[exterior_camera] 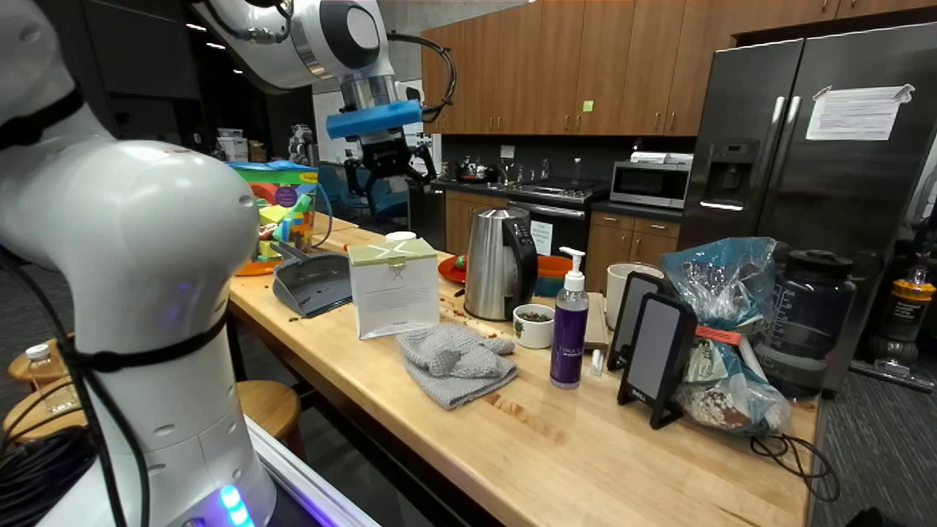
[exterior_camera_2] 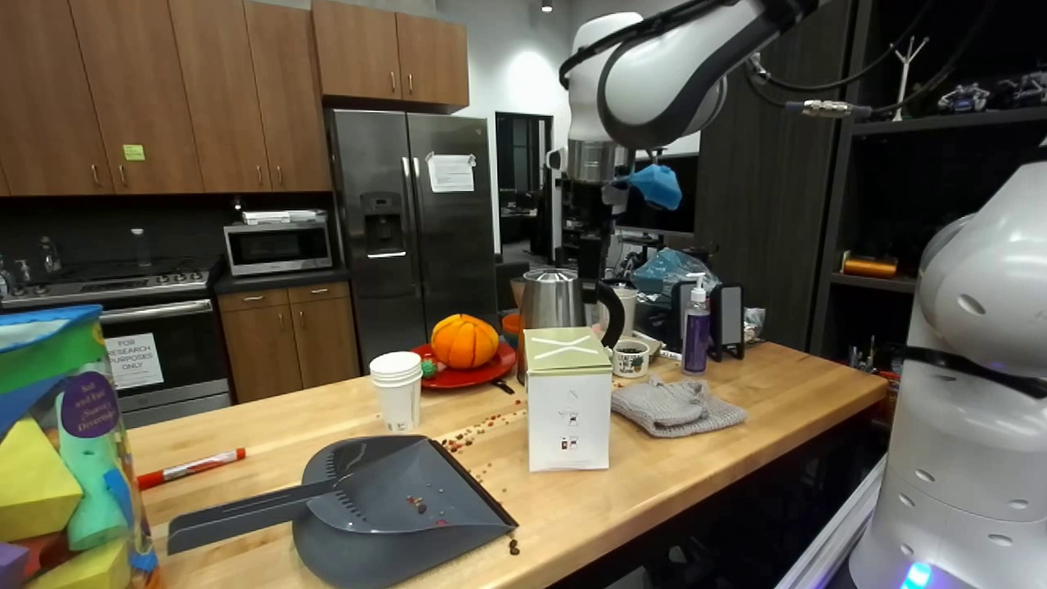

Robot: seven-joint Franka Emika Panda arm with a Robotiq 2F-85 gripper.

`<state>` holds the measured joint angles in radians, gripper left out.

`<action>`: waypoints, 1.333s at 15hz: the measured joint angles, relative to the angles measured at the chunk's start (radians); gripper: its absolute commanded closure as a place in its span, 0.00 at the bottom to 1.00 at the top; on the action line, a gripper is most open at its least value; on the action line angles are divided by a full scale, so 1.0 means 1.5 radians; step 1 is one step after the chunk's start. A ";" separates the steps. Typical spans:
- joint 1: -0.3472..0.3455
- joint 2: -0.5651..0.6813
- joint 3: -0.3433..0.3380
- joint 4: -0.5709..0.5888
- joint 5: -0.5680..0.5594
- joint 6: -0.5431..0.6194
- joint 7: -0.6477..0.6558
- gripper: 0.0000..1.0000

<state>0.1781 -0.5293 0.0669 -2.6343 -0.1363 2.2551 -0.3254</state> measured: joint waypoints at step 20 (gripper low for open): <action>-0.053 -0.052 -0.018 -0.032 -0.007 0.021 0.039 0.00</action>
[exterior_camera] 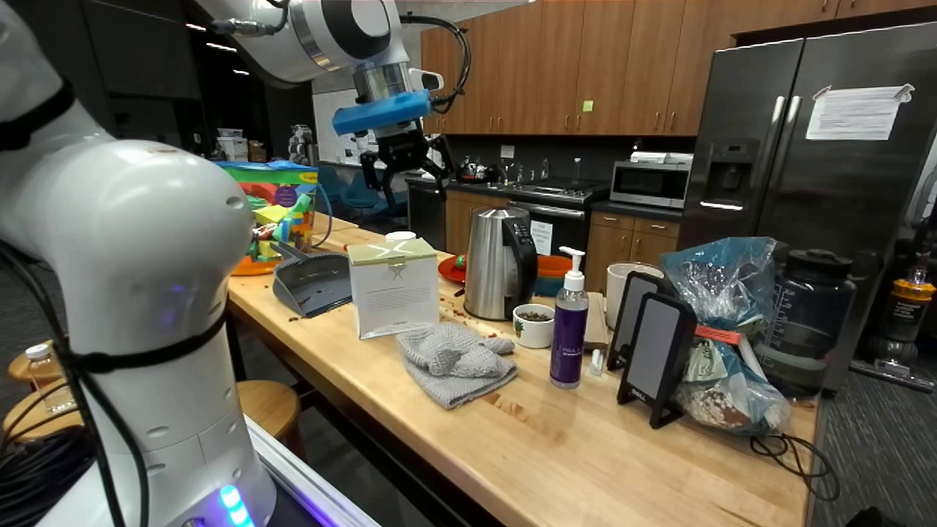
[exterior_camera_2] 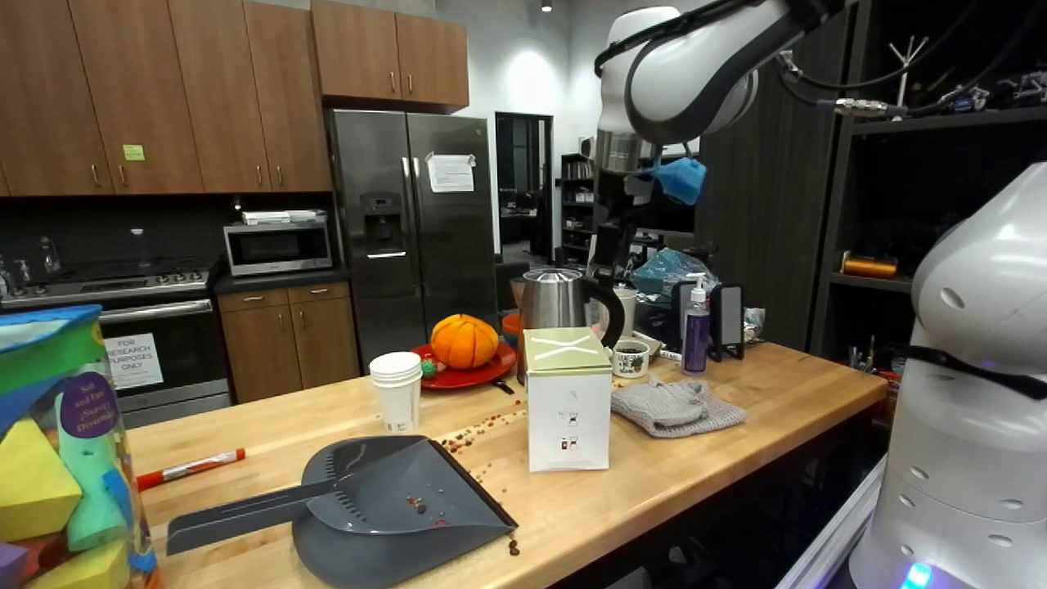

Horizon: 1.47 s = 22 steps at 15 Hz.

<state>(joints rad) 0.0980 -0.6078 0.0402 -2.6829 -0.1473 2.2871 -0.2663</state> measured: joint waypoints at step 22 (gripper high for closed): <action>-0.005 0.087 -0.099 -0.009 0.123 -0.118 -0.080 0.00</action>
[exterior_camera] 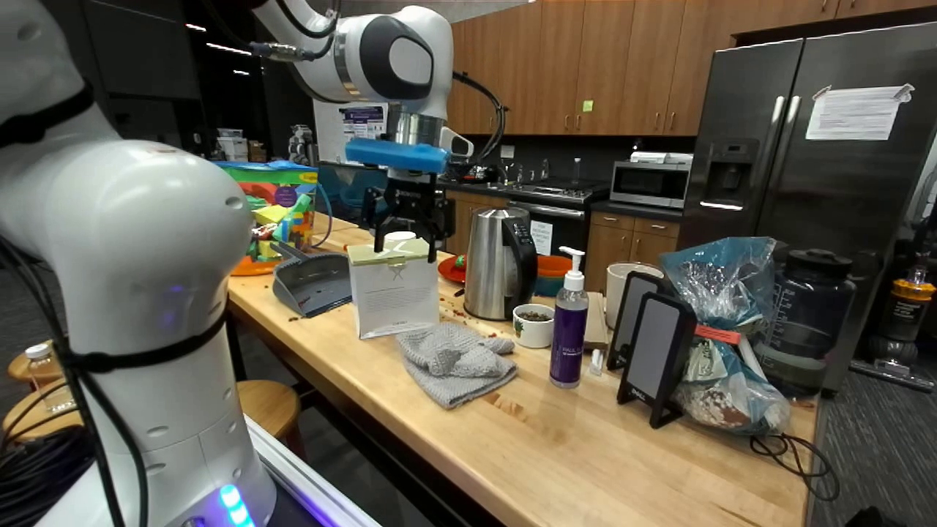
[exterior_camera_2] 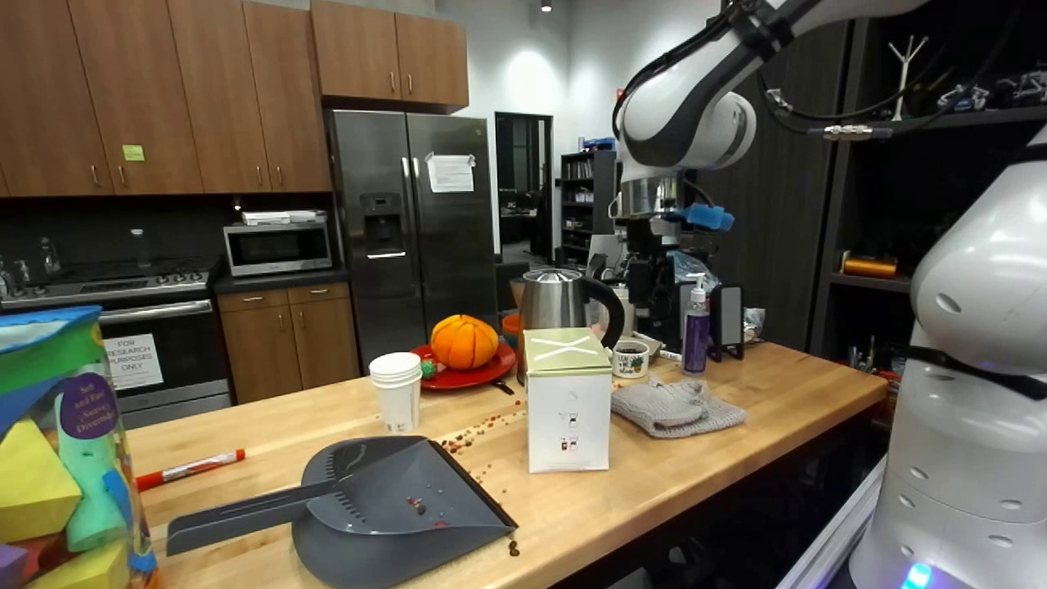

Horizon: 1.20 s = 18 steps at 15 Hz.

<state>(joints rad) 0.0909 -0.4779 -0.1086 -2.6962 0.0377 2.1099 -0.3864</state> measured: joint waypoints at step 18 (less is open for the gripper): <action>0.047 0.094 0.037 -0.007 0.128 0.174 0.000 0.00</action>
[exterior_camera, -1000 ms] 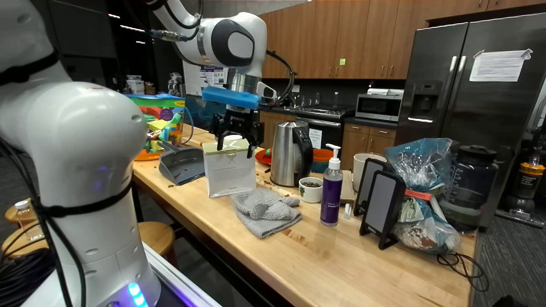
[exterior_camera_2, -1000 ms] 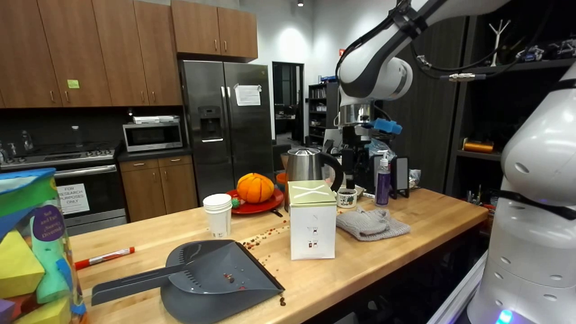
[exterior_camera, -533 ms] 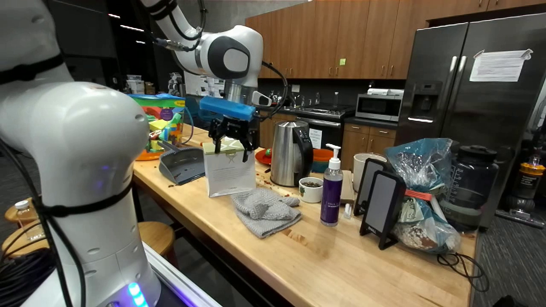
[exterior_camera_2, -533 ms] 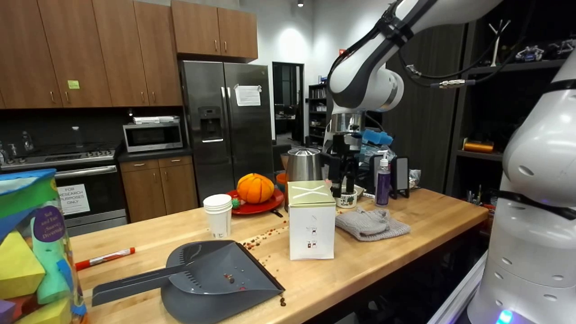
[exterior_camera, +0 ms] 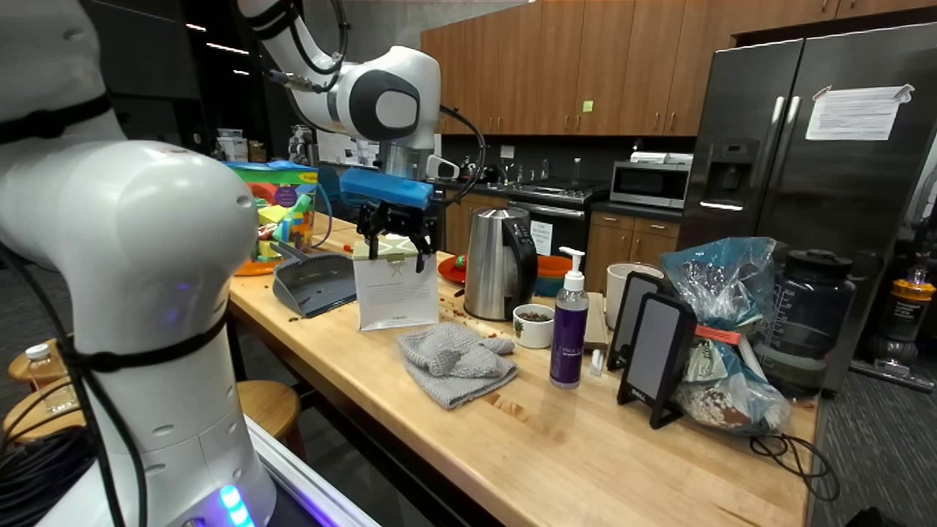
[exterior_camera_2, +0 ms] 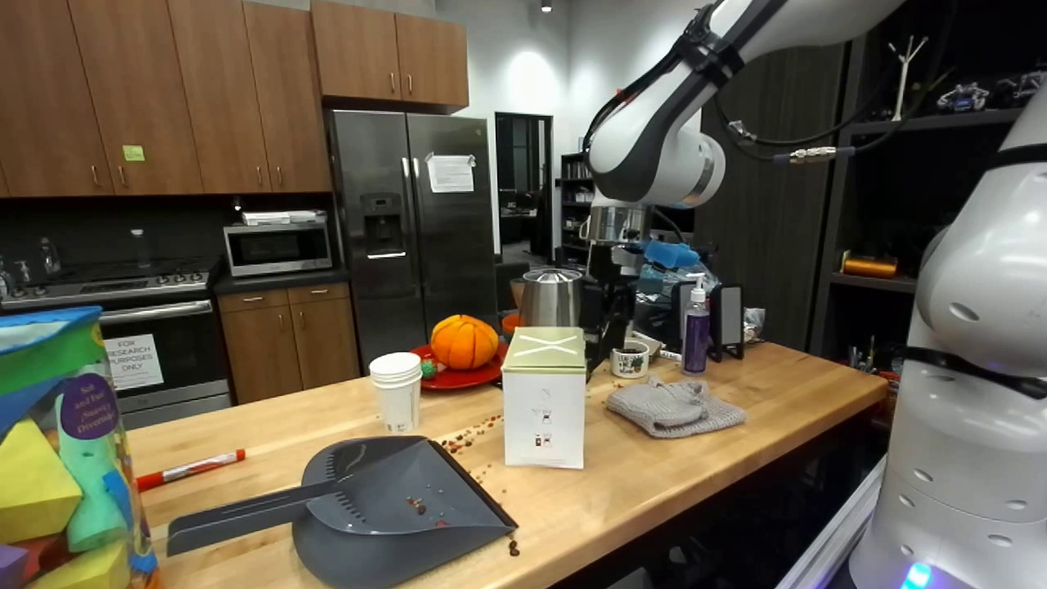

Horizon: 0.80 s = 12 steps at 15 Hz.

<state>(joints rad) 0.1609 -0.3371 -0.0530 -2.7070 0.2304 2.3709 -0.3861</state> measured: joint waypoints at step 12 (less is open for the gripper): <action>0.005 -0.005 0.040 -0.001 -0.030 0.030 0.029 0.00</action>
<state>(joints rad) 0.1681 -0.3441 0.0063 -2.7088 0.1848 2.4166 -0.3420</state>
